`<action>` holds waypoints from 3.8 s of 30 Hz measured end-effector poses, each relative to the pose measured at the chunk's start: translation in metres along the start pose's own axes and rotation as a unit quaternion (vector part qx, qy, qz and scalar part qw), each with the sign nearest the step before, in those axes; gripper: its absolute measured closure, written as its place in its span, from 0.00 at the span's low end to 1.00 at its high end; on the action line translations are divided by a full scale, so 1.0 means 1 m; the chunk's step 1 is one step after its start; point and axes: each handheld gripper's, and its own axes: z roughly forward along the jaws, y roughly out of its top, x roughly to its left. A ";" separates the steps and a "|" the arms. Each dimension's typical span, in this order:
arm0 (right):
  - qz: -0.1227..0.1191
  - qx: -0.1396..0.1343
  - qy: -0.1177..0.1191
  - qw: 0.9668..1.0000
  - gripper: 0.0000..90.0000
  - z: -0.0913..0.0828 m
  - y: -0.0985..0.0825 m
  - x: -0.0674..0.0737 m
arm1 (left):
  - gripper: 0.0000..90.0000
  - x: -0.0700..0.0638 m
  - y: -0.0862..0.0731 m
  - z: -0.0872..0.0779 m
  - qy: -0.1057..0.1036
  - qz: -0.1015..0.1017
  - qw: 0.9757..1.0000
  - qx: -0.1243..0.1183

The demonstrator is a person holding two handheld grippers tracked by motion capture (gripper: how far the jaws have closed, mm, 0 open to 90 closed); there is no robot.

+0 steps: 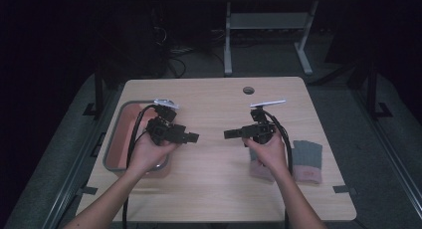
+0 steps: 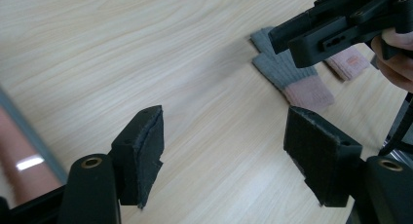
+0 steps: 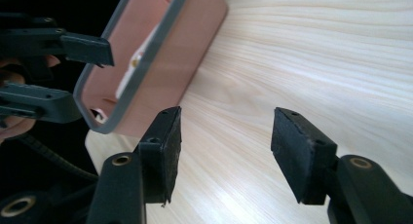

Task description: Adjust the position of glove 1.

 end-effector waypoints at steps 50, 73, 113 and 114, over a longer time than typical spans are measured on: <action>0.034 -0.037 -0.098 0.994 0.45 -0.099 -0.060 -0.076 | 0.25 -0.063 0.016 0.066 -0.057 0.041 0.998 0.004; -0.009 -0.001 -0.200 0.980 0.49 -0.122 -0.089 -0.096 | 0.25 -0.091 0.013 0.096 -0.079 0.066 0.995 0.010; -0.034 0.075 -0.342 0.936 0.84 -0.104 -0.096 -0.115 | 0.26 -0.096 -0.007 0.116 -0.091 0.056 0.994 0.014; -0.032 0.076 -0.343 0.936 0.86 -0.103 -0.095 -0.114 | 0.26 -0.096 -0.008 0.115 -0.090 0.056 0.994 0.015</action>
